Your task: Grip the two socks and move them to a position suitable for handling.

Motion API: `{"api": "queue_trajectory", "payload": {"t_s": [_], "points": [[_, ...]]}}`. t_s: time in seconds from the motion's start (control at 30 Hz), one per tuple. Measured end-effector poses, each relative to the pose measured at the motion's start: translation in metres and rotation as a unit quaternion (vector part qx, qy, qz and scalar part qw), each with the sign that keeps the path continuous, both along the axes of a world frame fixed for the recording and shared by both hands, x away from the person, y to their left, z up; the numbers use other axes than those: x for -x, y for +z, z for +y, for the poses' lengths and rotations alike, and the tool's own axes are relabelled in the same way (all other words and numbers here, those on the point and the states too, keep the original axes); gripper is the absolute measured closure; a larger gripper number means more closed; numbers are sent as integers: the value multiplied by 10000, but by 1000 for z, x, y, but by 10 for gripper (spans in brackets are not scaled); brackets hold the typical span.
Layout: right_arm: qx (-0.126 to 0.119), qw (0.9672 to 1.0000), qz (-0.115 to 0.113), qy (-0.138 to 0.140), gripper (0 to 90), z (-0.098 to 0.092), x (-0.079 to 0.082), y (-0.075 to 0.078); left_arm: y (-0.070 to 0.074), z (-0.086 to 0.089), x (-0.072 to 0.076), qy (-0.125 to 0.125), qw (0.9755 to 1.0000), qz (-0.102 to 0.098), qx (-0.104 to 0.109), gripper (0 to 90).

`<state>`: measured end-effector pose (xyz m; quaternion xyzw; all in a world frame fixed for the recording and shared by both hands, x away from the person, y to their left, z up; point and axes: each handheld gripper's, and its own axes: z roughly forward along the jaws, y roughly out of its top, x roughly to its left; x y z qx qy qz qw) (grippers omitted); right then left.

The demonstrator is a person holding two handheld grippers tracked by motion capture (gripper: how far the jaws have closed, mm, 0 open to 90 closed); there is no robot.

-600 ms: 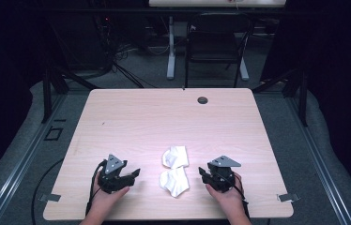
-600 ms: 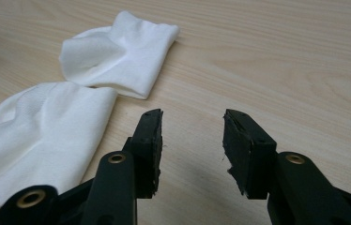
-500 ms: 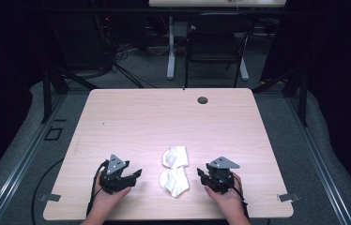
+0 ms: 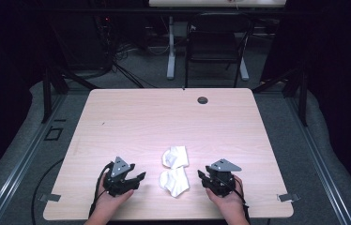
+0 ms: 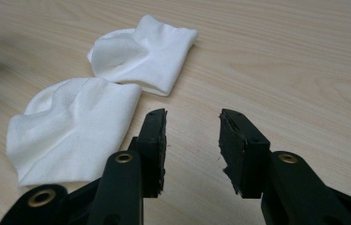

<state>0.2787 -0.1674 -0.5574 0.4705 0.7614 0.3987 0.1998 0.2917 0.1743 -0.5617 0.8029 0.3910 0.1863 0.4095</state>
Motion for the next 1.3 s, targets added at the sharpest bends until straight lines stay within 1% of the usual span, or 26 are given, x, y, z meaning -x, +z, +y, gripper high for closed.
{"api": "queue_trajectory", "payload": {"t_s": [0.1, 0.13, 0.2, 0.23, 0.33, 0.4, 0.43, 0.47, 0.5, 0.57, 0.6, 0.63, 0.73, 0.77, 0.8, 0.87, 0.9, 0.93, 0.97, 1.0, 1.03, 1.07, 1.1, 1.17, 1.2, 1.3], "points": [[8, 10000, 50, -25, 595, 1, -1, -2, 1, 0, 0, 7, 10000, -25, 33, 447], [65, 10000, 52, 2, 598, 0, -2, -2, 2, -1, 0, 25, 10000, -61, 26, 449], [18, 10000, 38, 26, 600, 0, -2, -2, 2, -1, 1, 29, 9999, -76, 72, 451], [-18, 10000, 8, -5, 595, 1, 0, -1, 2, -1, 2, 46, 9999, -55, 112, 451], [-12, 10000, -34, 18, 606, 3, 1, 0, 3, -4, 4, -2, 10000, -10, 58, 451], [18, 10000, -69, 45, 618, 5, 3, 1, 3, -7, 6, -75, 10000, -50, 11, 455], [-16, 10000, -93, 26, 634, 6, 4, 2, 3, -9, 7, -104, 9999, -61, 8, 457], [-48, 9999, -93, 62, 642, 7, 5, 3, 2, -12, 8, -153, 9999, -44, 28, 460], [-75, 9998, -60, 191, 663, 9, 7, 6, 2, -14, 9, -208, 9998, -26, -33, 466], [-110, 9997, -45, 218, 681, 10, 8, 7, 1, -18, 12, -281, 9996, -45, -71, 469], [-144, 9994, -35, 311, 722, 12, 10, 10, 1, -20, 13, -326, 9994, -63, -115, 475], [-144, 9994, -35, 311, 722, 12, 10, 10, 1, -22, 15, -372, 9992, -71, -113, 475], [-139, 9988, -41, 474, 763, 15, 15, 15, 1, -27, 17, -480, 9988, -48, -96, 486], [-189, 9985, -76, 516, 770, 18, 16, 16, 1, -28, 18, -496, 9987, -47, -78, 486], [-184, 9983, -68, 552, 781, 19, 17, 17, 1, -29, 18, -488, 9988, -12, -27, 486], [-154, 9981, -62, 599, 785, 23, 18, 15, 1, -29, 17, -518, 9987, 30, 9, 487], [-74, 9980, -45, 623, 792, 24, 17, 14, 1, -28, 17, -526, 9986, 31, 1, 488], [-93, 9979, 55, 642, 793, 26, 16, 11, 1, -28, 17, -495, 9987, 81, 65, 490], [-93, 9979, 55, 642, 793, 26, 16, 11, 1, -27, 16, -493, 9987, 92, 85, 490], [-101, 9977, 78, 659, 793, 28, 16, 9, 1, -27, 16, -461, 9987, 150, 165, 492], [-121, 9978, 84, 644, 798, 31, 15, 7, 1, -26, 15, -478, 9986, 165, 178, 500], [-51, 9977, 92, 674, 815, 36, 13, 4, 1, -26, 15, -469, 9986, 162, 169, 507], [-51, 9977, 92, 674, 815, 36, 13, 4, 1, -26, 15, -448, 9988, 155, 148, 507], [46, 9968, 76, 791, 827, 43, 12, 0, 0, -26, 14, -435, 9988, 171, 142, 520], [46, 9968, 76, 791, 827, 43, 12, 0, -1, -26, 14, -414, 9989, 175, 119, 520], [217, 9957, 86, 892, 803, 49, 13, -4, -2, -25, 12, -399, 9988, 229, 181, 522]]}}
